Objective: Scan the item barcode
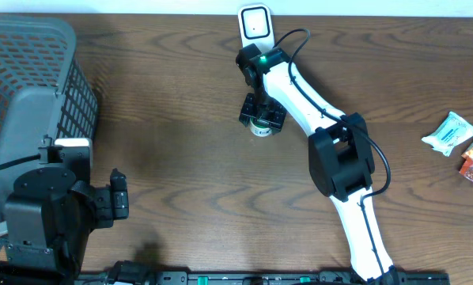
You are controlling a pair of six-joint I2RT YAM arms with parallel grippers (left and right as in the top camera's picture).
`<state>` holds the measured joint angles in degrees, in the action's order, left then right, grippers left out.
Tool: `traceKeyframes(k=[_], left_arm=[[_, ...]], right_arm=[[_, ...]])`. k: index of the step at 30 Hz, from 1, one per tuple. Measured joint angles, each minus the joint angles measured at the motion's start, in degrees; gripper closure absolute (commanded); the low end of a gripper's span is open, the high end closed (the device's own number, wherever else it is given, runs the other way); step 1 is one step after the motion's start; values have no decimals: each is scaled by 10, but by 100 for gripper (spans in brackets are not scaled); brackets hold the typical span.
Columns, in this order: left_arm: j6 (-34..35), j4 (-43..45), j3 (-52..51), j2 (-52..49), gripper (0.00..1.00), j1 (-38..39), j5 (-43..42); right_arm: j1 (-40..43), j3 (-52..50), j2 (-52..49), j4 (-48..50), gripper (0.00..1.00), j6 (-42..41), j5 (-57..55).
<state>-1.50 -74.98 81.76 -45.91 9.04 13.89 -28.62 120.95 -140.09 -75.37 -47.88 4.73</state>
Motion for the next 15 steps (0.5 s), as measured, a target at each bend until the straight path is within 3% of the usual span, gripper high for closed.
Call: traceKeyframes(k=[15], left_arm=[[0, 0, 0, 0, 2, 0, 0]], right_arm=[[78, -8, -1, -113, 51, 178, 109]])
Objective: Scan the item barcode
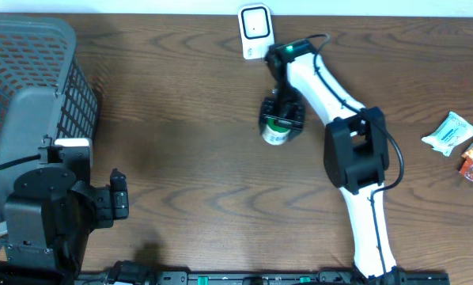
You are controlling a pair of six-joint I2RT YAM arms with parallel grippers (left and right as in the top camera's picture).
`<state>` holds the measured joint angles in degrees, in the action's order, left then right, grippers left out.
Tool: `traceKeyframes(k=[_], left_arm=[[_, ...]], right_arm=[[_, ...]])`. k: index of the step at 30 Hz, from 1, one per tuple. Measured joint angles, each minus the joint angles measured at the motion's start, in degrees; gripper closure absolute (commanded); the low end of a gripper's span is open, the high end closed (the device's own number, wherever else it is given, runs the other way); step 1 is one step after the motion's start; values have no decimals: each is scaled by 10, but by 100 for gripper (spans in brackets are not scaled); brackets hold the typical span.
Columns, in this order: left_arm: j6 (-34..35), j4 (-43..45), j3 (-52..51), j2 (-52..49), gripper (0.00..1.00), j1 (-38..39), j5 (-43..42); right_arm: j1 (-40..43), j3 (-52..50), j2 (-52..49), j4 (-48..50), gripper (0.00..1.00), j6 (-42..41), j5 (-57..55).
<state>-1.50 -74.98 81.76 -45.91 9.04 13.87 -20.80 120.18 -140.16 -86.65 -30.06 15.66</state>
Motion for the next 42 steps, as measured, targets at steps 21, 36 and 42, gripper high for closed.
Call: traceKeyframes(k=[21, 36, 42], left_arm=[[0, 0, 0, 0, 2, 0, 0], [0, 0, 0, 0, 2, 0, 0], [0, 0, 0, 0, 2, 0, 0]], right_arm=[[19, -2, -1, -106, 53, 186, 58], [18, -2, 0, -106, 67, 215, 64], [18, -2, 54, -105, 67, 228, 64]])
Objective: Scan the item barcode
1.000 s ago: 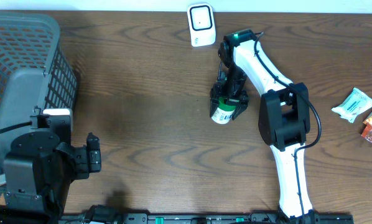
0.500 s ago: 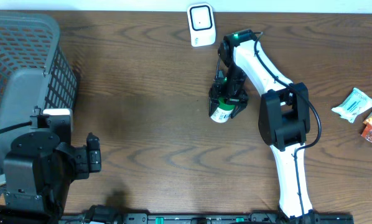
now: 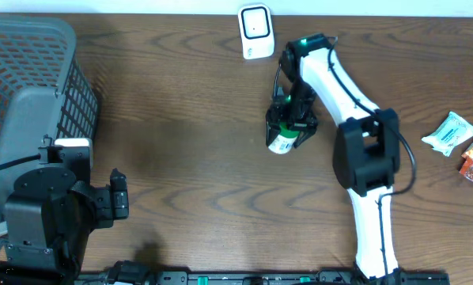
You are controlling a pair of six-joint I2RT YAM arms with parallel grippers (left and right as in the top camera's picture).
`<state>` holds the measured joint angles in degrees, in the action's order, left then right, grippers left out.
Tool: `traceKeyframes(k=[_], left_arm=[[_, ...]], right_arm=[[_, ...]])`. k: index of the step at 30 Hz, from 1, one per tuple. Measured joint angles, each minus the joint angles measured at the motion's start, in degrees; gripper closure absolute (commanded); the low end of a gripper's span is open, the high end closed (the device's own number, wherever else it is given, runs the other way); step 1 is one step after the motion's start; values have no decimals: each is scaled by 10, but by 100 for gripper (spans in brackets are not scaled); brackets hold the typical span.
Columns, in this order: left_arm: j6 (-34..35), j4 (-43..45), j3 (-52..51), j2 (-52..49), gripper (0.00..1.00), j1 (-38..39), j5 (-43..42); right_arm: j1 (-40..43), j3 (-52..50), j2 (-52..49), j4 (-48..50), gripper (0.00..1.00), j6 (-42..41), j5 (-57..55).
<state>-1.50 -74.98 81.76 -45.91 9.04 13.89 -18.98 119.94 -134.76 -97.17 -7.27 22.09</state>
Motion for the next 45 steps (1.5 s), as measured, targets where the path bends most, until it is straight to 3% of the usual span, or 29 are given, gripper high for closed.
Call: traceKeyframes(k=[7, 15, 17, 24, 33, 39, 45], left_arm=[[0, 0, 0, 0, 2, 0, 0], [0, 0, 0, 0, 2, 0, 0], [0, 0, 0, 0, 2, 0, 0], [0, 0, 0, 0, 2, 0, 0], [0, 0, 0, 0, 2, 0, 0], [0, 0, 0, 0, 2, 0, 0], [0, 0, 0, 0, 2, 0, 0]], right_arm=[[-5, 1, 186, 18, 67, 5, -25], [-61, 4, 336, 151, 66, 8, -121], [-80, 5, 343, 175, 70, 7, -145], [-122, -55, 340, 297, 71, -3, -263], [-116, -256, 336, 582, 70, -10, -322], [-99, -397, 330, 836, 67, 13, -329], [-76, -423, 306, 951, 68, 34, -332]])
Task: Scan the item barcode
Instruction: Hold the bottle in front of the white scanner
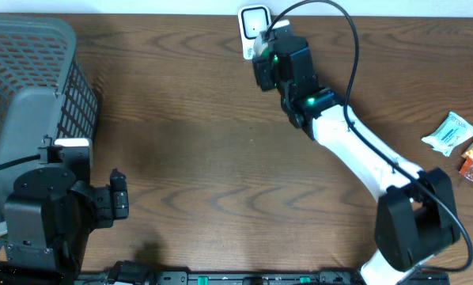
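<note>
The white barcode scanner [252,20] stands at the table's far edge. My right gripper [270,49] is pressed up against the scanner's lower right side, the arm stretched from the front right. The item, a small white and green bottle, is almost wholly hidden under the wrist; only a pale bit [279,28] shows beside the scanner. The fingers themselves are covered by the black wrist. My left gripper [118,199] rests low at the front left, far from the scanner, with nothing visible in it.
A grey mesh basket [31,47] fills the far left corner. A pale green packet [450,131] and a red packet lie at the right edge. The brown table [189,142] stretches between the arms.
The right gripper with the bottle was over the table below and right of the scanner. Now it is up against the scanner, and the bottle is mostly hidden. The left arm has not moved.
The right gripper first held the bottle just below the scanner. It then stood further right and nearer, at two spots with the bottle turned differently. Now the bottle is back at the scanner, tight against its lower right side.
</note>
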You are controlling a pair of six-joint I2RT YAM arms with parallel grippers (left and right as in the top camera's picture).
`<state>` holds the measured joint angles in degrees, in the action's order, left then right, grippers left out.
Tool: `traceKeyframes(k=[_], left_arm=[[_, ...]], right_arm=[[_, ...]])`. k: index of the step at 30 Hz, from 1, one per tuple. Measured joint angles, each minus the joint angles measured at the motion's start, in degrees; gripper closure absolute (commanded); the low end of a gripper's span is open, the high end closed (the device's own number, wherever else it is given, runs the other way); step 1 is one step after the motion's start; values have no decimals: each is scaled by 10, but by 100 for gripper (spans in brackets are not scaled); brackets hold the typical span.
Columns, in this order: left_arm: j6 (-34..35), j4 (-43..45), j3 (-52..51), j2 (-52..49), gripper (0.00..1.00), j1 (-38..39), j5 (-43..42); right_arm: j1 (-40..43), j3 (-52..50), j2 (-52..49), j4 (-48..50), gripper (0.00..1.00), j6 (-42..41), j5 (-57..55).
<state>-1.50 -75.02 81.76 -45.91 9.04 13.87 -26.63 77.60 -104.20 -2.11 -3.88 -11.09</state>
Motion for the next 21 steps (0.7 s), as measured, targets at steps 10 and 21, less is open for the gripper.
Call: traceKeyframes(k=[10, 21], left_arm=[[0, 0, 0, 0, 2, 0, 0], [0, 0, 0, 0, 2, 0, 0]], right_arm=[[35, 1, -130, 194, 66, 38, -1], [36, 176, -289, 233, 66, 68, -3]])
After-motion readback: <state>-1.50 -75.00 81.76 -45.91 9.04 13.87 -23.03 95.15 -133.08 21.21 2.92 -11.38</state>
